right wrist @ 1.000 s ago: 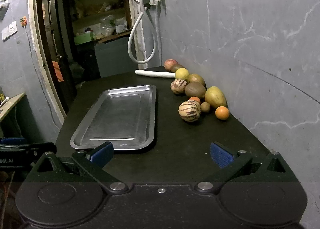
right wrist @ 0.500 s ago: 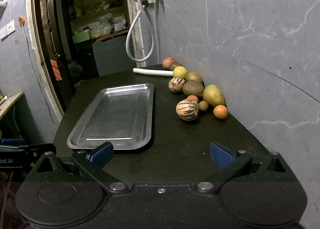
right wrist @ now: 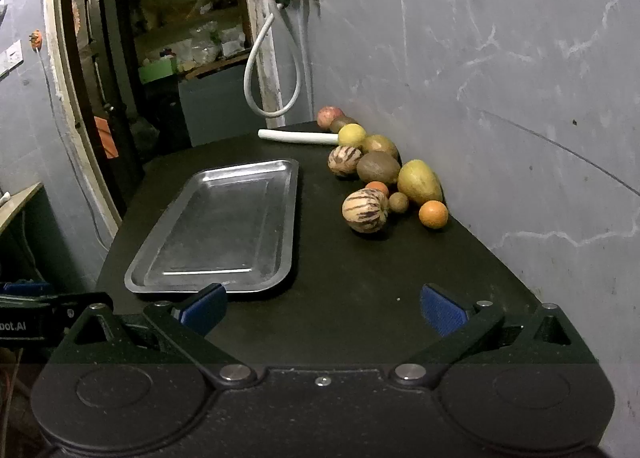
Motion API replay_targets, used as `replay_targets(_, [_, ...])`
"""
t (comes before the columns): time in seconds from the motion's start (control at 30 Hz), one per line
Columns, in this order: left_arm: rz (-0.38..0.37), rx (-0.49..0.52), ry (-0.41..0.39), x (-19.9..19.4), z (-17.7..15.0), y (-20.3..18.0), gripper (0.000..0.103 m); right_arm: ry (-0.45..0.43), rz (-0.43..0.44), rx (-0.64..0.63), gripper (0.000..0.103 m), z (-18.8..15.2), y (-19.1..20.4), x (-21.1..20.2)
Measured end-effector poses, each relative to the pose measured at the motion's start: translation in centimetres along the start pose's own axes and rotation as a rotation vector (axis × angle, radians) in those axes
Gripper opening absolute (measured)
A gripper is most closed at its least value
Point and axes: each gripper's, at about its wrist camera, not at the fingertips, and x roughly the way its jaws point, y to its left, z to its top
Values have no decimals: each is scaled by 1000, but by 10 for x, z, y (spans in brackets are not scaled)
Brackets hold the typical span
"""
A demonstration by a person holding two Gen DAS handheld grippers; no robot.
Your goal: Organize fruits
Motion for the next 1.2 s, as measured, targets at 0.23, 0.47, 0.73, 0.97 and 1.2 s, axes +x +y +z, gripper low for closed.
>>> replay_targets(0.23, [0, -5, 43, 10, -3, -2, 103, 35, -2, 9, 102, -5, -5, 9])
replay_targets(0.47, [-10, 0, 98, 31, 2, -10, 103, 66, -25, 34, 102, -7, -17, 22])
replay_targets(0.73, [-71, 55, 141, 67, 32, -29, 103, 41, -137, 0, 102, 6, -30, 47])
replay_targets(0.97, [-187, 82, 159, 115, 74, -63, 103, 30, -249, -88, 102, 22, -46, 80])
replay_targets(1.2, [-265, 148, 184, 170, 108, -108, 103, 84, -273, -153, 102, 32, -59, 120])
